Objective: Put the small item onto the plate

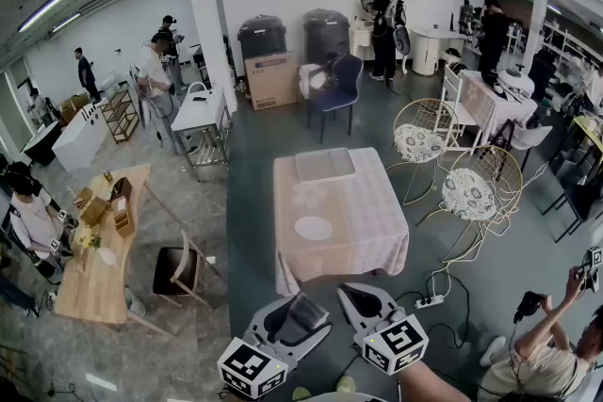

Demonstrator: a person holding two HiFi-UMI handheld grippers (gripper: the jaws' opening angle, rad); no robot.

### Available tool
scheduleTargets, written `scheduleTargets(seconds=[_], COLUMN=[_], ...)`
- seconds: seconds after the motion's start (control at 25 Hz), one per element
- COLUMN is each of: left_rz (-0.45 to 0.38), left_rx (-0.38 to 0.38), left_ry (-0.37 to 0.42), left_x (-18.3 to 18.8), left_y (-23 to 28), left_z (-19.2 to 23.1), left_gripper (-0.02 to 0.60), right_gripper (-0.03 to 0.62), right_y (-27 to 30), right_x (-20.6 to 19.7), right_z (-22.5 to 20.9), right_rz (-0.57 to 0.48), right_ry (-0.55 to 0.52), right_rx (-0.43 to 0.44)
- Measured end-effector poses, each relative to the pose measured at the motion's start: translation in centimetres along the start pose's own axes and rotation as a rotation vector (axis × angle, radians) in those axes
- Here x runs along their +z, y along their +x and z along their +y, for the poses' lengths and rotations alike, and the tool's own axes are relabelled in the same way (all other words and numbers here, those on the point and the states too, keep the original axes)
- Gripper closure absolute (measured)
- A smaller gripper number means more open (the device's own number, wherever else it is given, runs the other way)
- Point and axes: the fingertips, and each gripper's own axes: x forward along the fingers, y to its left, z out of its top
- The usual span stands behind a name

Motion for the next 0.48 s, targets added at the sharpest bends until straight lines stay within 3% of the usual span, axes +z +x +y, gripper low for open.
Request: scheduleTargets(seconds=[0.48], left_rz=[0.001], left_rx=[-0.002], left_ry=[-0.004], left_x=[-0.64], left_y=[0.57], left_z=[-0.28], left_gripper=[0.265], right_gripper=[0.582], right_y=[-0.63], right_x=[-0.66], right_z=[-0.29], right_rz=[-0.006], right_ry=[0.024], right_rx=[0.021])
